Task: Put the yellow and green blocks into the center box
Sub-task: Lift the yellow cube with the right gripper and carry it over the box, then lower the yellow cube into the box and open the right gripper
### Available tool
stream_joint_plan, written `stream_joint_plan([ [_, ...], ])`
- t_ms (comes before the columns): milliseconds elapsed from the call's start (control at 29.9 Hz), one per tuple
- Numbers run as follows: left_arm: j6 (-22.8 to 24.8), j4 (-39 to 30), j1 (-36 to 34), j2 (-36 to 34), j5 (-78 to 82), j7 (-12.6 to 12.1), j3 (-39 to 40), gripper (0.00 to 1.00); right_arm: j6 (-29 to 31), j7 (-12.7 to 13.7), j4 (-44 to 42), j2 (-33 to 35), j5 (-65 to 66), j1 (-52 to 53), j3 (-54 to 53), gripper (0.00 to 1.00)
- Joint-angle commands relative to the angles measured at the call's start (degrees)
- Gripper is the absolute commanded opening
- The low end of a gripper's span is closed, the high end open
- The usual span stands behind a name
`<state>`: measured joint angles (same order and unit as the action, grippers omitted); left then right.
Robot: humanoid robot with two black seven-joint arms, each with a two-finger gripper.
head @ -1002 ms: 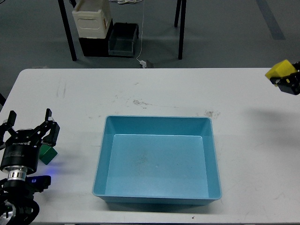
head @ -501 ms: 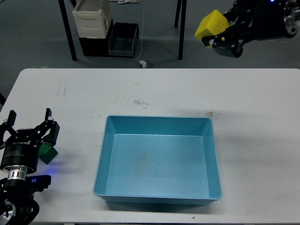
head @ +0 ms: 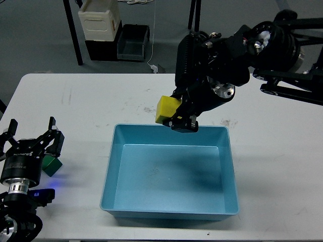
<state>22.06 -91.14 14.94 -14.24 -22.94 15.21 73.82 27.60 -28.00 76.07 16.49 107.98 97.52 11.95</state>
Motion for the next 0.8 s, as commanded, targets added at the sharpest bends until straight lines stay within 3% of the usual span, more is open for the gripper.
stream_joint_plan([
  [0, 0.00, 0.00, 0.00, 0.09, 0.00, 0.17, 0.27, 1.00, 0.40, 0.00, 0.04, -3.03, 0.21, -0.22, 3.95, 0.00],
  [401, 0.08, 0.00, 0.00, 0.00, 0.00, 0.52, 2.29, 1.00, 0.40, 0.00, -5.66, -10.33, 0.21, -7.77, 9.76, 0.05],
  [501, 0.00, 0.00, 0.00, 0.00, 0.00, 0.52, 2.46, 1.00, 0.40, 0.00, -7.77, -11.21, 0.13, -9.88, 10.46, 0.11],
  [601, 0.00, -0.09, -0.09, 0.00, 0.00, 0.52, 2.64, 1.00, 0.40, 0.00, -8.74, -11.56, 0.04, -10.59, 10.90, 0.27],
  [702, 0.00, 0.00, -0.09, 0.00, 0.00, 0.52, 2.90, 1.00, 0.40, 0.00, -8.83, -11.48, -0.14, -10.68, 11.34, 0.64],
  [768, 0.00, -0.09, -0.09, 0.00, 0.00, 0.52, 3.08, 1.00, 0.40, 0.00, -9.09, -11.30, -0.22, -10.59, 11.34, 0.81],
])
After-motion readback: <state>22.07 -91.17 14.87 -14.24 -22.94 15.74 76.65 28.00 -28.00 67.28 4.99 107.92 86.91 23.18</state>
